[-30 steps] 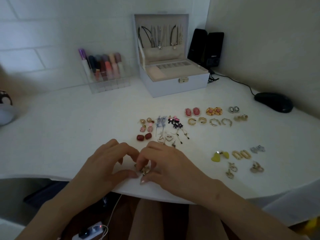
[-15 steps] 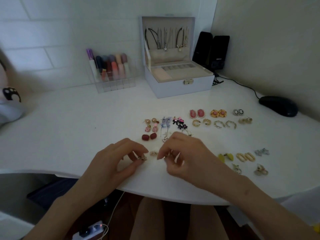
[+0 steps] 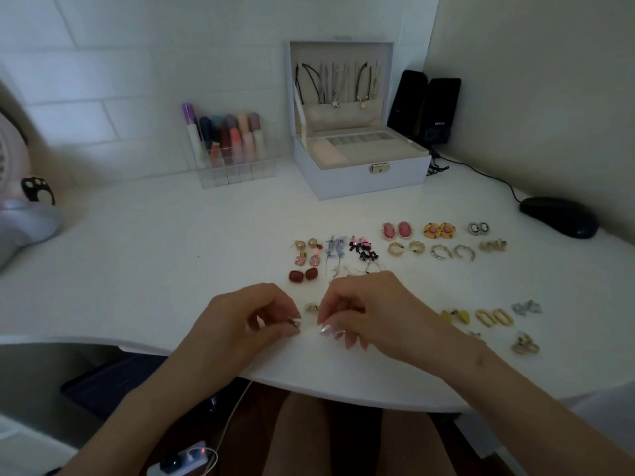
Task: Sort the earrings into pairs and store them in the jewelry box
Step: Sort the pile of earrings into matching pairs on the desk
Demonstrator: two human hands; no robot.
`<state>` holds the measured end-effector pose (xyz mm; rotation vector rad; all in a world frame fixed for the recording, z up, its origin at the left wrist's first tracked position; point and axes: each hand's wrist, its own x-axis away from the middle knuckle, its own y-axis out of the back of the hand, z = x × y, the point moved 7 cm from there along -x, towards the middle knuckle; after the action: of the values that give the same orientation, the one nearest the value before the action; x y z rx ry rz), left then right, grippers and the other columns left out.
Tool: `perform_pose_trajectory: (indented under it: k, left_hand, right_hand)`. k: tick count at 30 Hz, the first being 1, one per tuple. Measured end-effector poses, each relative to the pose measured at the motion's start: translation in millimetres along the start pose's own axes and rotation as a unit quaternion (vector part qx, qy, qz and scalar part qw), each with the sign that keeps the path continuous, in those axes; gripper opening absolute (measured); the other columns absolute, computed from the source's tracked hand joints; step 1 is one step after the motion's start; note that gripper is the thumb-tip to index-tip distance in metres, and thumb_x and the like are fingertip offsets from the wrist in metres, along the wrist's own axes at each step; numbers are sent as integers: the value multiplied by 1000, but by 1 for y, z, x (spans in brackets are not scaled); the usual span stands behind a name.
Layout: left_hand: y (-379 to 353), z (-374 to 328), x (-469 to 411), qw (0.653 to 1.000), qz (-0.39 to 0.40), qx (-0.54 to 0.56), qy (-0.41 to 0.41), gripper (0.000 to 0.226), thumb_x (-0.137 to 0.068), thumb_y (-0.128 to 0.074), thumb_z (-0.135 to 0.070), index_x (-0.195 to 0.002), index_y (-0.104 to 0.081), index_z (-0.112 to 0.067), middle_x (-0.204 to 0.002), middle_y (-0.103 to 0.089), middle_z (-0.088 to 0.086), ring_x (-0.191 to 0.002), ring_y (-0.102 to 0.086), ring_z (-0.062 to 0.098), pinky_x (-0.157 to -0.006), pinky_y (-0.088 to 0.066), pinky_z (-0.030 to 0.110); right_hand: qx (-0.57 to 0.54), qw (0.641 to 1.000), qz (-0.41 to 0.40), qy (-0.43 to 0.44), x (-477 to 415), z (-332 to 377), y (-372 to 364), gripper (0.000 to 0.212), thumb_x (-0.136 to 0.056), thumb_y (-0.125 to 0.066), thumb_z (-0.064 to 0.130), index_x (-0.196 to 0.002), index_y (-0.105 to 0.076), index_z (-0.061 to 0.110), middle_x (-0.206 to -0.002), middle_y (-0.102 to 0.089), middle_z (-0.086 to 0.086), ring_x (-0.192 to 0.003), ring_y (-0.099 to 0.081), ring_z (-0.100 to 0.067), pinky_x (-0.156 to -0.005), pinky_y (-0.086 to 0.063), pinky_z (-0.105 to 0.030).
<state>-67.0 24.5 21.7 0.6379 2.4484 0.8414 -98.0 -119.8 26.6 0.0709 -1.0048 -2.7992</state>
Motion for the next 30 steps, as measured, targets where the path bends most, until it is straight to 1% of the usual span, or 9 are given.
perform_pose_trajectory:
  k: [3,7,10,13,15,18,24,27,30]
  left_hand:
    - [-9,2,0,1000,10,2,14,16,-71,-74,-29,-78,-63,-37,-79,-64,-16,-74,-57,-1,-64,-38,7]
    - [-13,8,-2,999,15,-49,1,30,-59,-53,-58,-74,-62,-34,-86,-60,-14,-82,-53,6,-67,-39,12]
    - [-7,10,-3,995,-2,-103,-11,29,-61,-44,-62,-70,-60,-40,-80,-56,-15,-80,-50,6,-66,-39,16]
    - [4,9,-6,992,-51,-116,-23,27,-70,-44,-58,-81,-60,-38,-77,-54,-18,-78,-49,2,-63,-38,14]
    - [7,10,-11,988,-65,-136,-27,23,-74,-48,-54,-84,-60,-37,-79,-52,-22,-80,-48,0,-63,-36,12]
    - [1,17,-18,985,-42,-168,-14,12,-77,-69,-38,-81,-58,-42,-84,-51,-23,-86,-45,0,-64,-33,12]
    - [6,29,-16,977,-42,-208,20,18,-77,-71,-27,-72,-57,-37,-78,-50,-21,-83,-45,3,-62,-31,13]
    - [15,19,-9,976,-74,-206,-21,9,-77,-63,-44,-77,-59,-36,-81,-51,-21,-79,-46,3,-62,-33,13]
    - [9,7,-5,982,-37,-174,-69,27,-73,-51,-61,-82,-60,-37,-85,-52,-23,-82,-45,1,-70,-37,15]
  right_hand:
    - [24,1000,14,6,-3,3,-6,4,-79,-70,9,-77,-69,11,-66,-60,8,-55,-60,-6,-50,-47,-14]
    - [72,997,9,29,-7,7,-8,5,-77,-71,11,-78,-70,16,-74,-60,7,-59,-59,-7,-59,-51,-20]
    - [100,994,-9,41,-10,10,-3,11,-73,-75,15,-74,-65,21,-71,-58,10,-64,-51,6,-57,-41,-11]
    - [106,992,-57,46,-14,14,9,7,-76,-74,23,-76,-67,23,-76,-57,11,-67,-49,5,-61,-39,-9]
    - [170,982,-73,48,-19,16,10,5,-79,-70,29,-82,-69,25,-78,-52,13,-70,-48,-1,-64,-35,-14]
    - [251,966,-48,43,-26,16,0,12,-82,-67,34,-89,-70,25,-81,-46,14,-79,-47,-5,-65,-33,-22]
    - [271,960,-56,43,-28,16,1,10,-84,-63,34,-87,-68,26,-84,-54,15,-87,-55,-6,-67,-36,-21]
    - [234,969,-70,40,-19,19,14,8,-81,-66,36,-83,-68,28,-85,-61,15,-81,-55,0,-65,-39,-15]
    - [240,969,-49,25,-2,17,24,8,-80,-68,37,-80,-68,29,-80,-60,17,-75,-54,1,-66,-38,-12]
